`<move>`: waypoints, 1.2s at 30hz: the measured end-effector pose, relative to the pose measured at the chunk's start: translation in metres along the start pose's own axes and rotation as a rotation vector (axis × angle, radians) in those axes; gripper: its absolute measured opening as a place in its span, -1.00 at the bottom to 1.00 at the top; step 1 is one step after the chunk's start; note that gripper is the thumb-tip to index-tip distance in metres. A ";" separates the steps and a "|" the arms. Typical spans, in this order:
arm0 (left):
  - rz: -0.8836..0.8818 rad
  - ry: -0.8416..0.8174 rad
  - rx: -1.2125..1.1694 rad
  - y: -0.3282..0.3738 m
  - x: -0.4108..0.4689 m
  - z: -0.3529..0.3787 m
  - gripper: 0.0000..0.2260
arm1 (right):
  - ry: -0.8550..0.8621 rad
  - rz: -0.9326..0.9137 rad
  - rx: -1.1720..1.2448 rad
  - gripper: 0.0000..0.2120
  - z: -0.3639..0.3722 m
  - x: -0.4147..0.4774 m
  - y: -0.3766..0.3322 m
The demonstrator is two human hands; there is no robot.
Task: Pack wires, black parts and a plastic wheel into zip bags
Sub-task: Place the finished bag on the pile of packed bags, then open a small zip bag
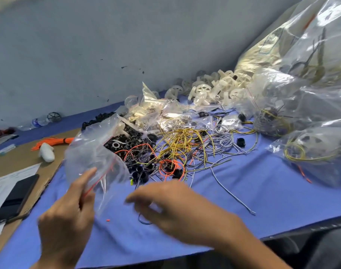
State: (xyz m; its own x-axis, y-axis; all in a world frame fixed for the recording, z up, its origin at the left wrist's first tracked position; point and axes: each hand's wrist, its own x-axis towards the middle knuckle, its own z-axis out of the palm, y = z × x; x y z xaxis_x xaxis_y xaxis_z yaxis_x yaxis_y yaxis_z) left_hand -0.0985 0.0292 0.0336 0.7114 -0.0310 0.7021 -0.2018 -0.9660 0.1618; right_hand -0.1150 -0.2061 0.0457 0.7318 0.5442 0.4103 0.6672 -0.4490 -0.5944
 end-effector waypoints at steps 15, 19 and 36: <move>-0.227 -0.215 -0.444 0.039 -0.044 0.071 -0.51 | -0.035 0.279 -0.544 -0.46 0.008 0.003 0.128; -0.257 -0.172 -0.462 0.037 -0.047 0.073 -0.51 | 0.166 0.313 -0.451 -0.67 -0.009 0.009 0.143; -0.188 0.048 -0.433 0.027 0.002 0.027 -0.66 | 0.763 0.704 -0.393 -0.85 -0.080 -0.025 0.191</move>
State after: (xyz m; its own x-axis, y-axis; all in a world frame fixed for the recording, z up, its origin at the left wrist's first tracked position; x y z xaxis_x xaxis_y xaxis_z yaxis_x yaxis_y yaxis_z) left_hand -0.0838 -0.0043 0.0208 0.7329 0.1558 0.6622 -0.3419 -0.7572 0.5565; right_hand 0.0047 -0.3619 -0.0229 0.7679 -0.4396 0.4660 -0.0326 -0.7533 -0.6569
